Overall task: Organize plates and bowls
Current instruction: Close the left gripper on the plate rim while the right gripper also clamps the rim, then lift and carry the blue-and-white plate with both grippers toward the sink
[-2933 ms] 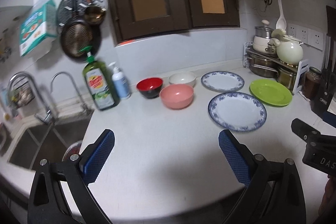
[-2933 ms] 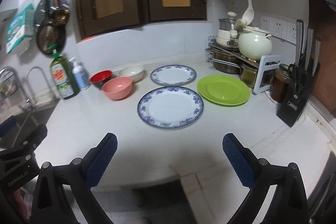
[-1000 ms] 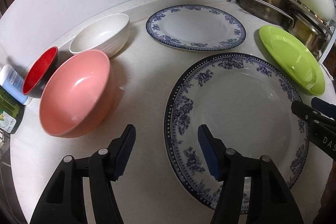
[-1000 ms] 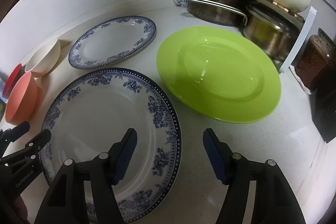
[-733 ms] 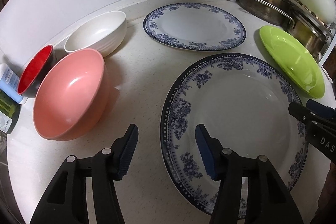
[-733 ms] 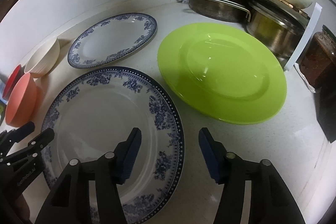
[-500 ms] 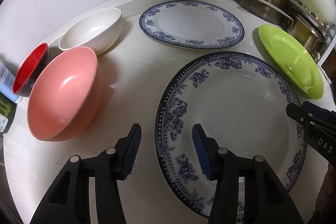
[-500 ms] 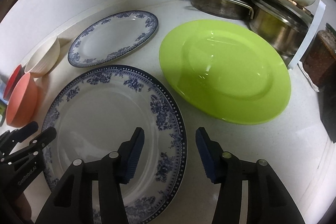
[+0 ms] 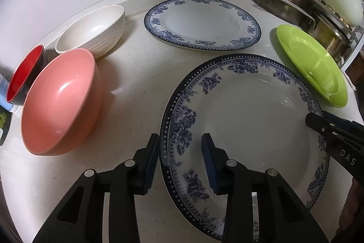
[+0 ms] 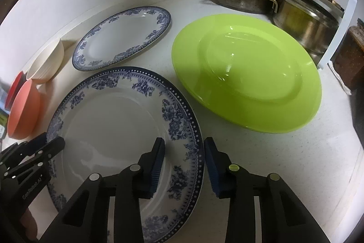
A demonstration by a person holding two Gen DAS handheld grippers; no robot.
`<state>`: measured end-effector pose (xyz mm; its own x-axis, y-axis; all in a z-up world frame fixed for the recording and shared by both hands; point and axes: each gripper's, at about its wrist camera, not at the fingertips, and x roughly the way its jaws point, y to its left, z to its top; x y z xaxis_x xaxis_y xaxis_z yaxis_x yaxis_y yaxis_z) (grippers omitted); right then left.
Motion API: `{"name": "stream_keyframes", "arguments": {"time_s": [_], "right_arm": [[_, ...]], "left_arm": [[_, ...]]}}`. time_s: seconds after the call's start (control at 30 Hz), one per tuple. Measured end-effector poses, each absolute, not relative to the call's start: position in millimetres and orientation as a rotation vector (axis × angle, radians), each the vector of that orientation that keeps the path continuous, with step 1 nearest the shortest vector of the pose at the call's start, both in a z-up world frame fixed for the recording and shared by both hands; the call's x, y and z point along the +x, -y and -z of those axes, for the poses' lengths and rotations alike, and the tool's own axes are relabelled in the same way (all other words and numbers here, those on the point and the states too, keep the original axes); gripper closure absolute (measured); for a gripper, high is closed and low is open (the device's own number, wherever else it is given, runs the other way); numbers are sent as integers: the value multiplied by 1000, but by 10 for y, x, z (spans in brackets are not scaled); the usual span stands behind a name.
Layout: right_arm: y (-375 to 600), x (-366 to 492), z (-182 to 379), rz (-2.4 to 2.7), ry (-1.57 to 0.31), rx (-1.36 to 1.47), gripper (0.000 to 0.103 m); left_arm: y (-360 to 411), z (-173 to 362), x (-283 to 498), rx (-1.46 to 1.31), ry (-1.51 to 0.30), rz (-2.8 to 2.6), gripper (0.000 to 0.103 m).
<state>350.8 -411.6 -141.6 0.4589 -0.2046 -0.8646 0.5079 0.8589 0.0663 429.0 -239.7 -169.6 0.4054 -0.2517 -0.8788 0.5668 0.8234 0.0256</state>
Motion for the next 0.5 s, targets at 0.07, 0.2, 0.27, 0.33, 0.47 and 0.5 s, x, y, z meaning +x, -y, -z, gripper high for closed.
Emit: {"name": "stream_keyframes", "arguments": {"time_s": [0.07, 0.2, 0.27, 0.33, 0.47, 0.5], "right_arm": [[4108, 3513, 1419, 450, -1004, 333, 67], [4085, 3515, 1420, 444, -1005, 309, 68], [4073, 3515, 1418, 435, -1007, 304, 68], [4054, 3513, 1412, 430, -1005, 293, 68], [4020, 3512, 1376, 419, -996, 278, 68], [4012, 3508, 1361, 417, -992, 275, 68]], "left_arm": [[2391, 1694, 4283, 344, -1028, 530, 66], [2390, 1687, 4270, 348, -1017, 524, 66], [2373, 1689, 4265, 344, -1016, 521, 66], [2350, 1679, 4258, 341, -1011, 516, 66], [2317, 1619, 4218, 341, -980, 515, 66], [2304, 1606, 4210, 341, -977, 515, 66]]}}
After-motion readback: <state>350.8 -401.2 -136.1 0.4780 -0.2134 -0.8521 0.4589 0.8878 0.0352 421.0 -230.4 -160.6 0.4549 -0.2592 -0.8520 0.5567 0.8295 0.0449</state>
